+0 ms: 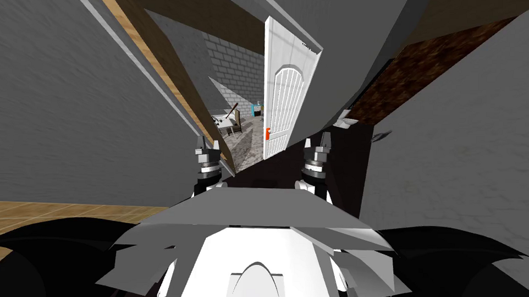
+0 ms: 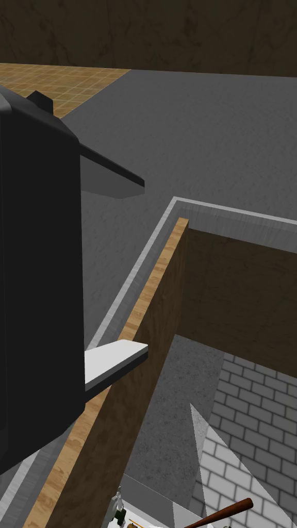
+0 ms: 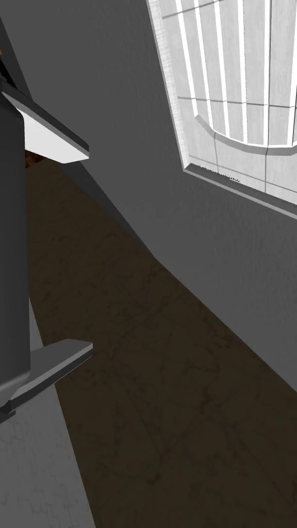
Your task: Push the door open
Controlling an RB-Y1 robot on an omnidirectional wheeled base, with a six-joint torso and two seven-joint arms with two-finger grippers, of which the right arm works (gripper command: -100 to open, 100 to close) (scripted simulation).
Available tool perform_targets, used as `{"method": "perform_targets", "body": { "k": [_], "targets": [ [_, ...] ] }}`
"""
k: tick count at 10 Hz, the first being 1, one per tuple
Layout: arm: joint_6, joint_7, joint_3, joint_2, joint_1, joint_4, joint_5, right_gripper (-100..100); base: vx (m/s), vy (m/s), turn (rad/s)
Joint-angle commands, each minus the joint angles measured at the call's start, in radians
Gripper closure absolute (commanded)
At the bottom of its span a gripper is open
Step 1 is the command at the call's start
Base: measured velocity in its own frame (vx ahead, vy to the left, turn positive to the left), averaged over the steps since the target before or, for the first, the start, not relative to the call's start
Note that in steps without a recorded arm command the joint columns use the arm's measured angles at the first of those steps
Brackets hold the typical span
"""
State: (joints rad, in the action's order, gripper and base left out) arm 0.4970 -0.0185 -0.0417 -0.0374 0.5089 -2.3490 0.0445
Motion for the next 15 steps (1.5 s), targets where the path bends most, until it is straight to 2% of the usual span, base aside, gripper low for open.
{"method": "perform_targets", "body": {
  "k": [1,6,10,11,15],
  "targets": [
    [-0.001,-0.003,-0.001,0.009,-0.021,0.036,-0.001,-100,0.114,-0.017,0.034],
    [-0.003,-0.015,-0.007,0.035,-0.097,0.166,-0.004,-100,0.060,-0.048,0.065],
    [-0.006,-0.026,-0.012,0.056,-0.172,0.290,-0.007,-100,0.079,-0.060,0.071],
    [-0.006,-0.026,-0.012,0.056,-0.172,0.294,-0.007,-100,0.057,-0.032,0.023],
    [-0.009,-0.039,-0.018,0.076,-0.261,0.437,-0.011,-100,0.074,-0.053,0.079]
  ]
}}
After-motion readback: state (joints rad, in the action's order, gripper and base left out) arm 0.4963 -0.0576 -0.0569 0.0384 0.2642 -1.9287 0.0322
